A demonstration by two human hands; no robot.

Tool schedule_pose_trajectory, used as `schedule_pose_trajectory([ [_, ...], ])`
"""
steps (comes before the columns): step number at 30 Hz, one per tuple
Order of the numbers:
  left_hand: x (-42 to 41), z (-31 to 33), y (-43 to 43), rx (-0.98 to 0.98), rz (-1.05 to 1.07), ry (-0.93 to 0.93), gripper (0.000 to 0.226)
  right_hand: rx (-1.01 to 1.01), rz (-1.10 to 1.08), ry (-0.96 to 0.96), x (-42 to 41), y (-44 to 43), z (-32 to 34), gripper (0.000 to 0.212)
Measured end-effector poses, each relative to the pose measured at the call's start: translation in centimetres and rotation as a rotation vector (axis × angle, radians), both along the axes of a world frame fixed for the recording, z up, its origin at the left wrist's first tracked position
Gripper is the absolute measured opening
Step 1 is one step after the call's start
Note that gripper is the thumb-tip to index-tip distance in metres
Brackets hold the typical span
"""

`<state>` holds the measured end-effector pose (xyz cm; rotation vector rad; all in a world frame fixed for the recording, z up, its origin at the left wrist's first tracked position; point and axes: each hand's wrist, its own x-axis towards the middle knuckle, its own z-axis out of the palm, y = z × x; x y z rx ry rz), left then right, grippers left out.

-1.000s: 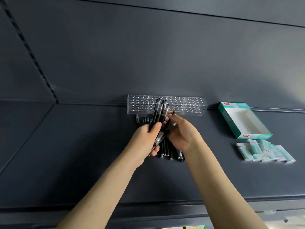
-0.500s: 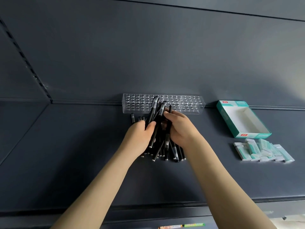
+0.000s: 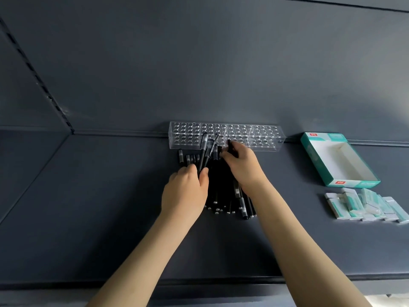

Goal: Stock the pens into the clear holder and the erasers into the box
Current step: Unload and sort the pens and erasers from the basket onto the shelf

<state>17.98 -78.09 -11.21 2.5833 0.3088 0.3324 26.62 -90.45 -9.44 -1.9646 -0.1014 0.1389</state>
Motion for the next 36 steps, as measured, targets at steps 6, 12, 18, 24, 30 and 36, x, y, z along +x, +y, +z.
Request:
schedule_pose_trajectory([
  [6, -0.4, -0.4, -0.1, 0.044, -0.019, 0.000, 0.039, -0.116, -0.029, -0.139, -0.6, 0.3, -0.9, 0.035],
  [12, -0.8, -1.2, -0.2, 0.192, 0.027, -0.013, 0.047, -0.222, -0.015, -0.171, -1.2, 0.5, -1.2, 0.053],
  [18, -0.8, -0.9, 0.1, -0.051, -0.058, 0.137, 0.054, -0.221, -0.025, -0.163, -2.1, -0.8, -0.6, 0.049],
  [24, -1.0, -1.1, 0.4, -0.072, -0.124, 0.183, 0.054, -0.344, 0.032, -0.225, -4.0, -2.5, -1.6, 0.049],
  [30, -1.5, -1.0, -0.4, -0.051, -0.111, 0.177, 0.058, -0.341, 0.147, -0.221, -4.0, -1.7, -1.5, 0.050],
  [36, -1.9, 0.0, 0.9, -0.133, -0.126, 0.203, 0.059, -0.308, 0.167, -0.319, -2.9, -2.4, -0.1, 0.039],
])
